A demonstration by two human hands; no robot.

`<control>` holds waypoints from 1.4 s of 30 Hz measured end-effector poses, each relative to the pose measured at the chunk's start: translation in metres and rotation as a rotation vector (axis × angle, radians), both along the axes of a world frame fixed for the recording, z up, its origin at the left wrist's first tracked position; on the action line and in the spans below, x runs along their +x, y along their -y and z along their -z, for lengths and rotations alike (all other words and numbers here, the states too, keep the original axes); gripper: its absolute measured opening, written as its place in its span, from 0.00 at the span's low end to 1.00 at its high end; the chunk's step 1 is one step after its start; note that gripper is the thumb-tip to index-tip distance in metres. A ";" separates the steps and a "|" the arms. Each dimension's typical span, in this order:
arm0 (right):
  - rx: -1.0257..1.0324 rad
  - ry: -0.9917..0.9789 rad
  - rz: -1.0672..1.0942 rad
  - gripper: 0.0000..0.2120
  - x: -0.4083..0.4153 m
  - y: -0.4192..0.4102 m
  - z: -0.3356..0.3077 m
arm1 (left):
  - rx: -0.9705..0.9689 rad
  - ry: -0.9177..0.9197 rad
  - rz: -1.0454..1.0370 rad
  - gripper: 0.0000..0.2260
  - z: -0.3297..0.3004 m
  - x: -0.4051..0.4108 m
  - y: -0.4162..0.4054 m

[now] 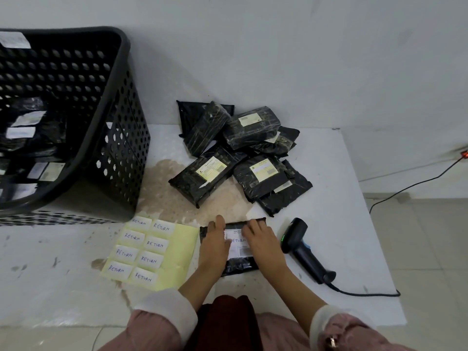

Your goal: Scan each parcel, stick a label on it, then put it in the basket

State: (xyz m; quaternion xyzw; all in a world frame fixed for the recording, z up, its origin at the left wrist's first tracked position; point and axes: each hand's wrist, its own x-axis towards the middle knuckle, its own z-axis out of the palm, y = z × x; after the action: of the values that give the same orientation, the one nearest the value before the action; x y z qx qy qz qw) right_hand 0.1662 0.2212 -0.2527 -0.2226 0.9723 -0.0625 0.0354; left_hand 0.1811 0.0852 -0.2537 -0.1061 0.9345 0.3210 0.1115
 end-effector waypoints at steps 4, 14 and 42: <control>0.072 -0.032 -0.106 0.21 0.019 -0.009 0.007 | -0.372 0.017 0.331 0.17 0.000 0.005 0.008; 0.156 0.165 0.060 0.34 0.046 -0.005 0.007 | -0.551 0.079 0.697 0.31 0.010 0.036 0.016; -0.727 0.065 0.350 0.14 0.011 0.005 -0.057 | 0.144 0.039 -0.520 0.49 -0.072 -0.018 0.035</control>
State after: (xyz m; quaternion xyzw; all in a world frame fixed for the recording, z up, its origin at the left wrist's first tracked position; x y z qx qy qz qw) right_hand 0.1775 0.2165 -0.1962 -0.0494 0.9083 -0.4145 -0.0261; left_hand 0.1634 0.0505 -0.1822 -0.3407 0.8482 0.4023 0.0506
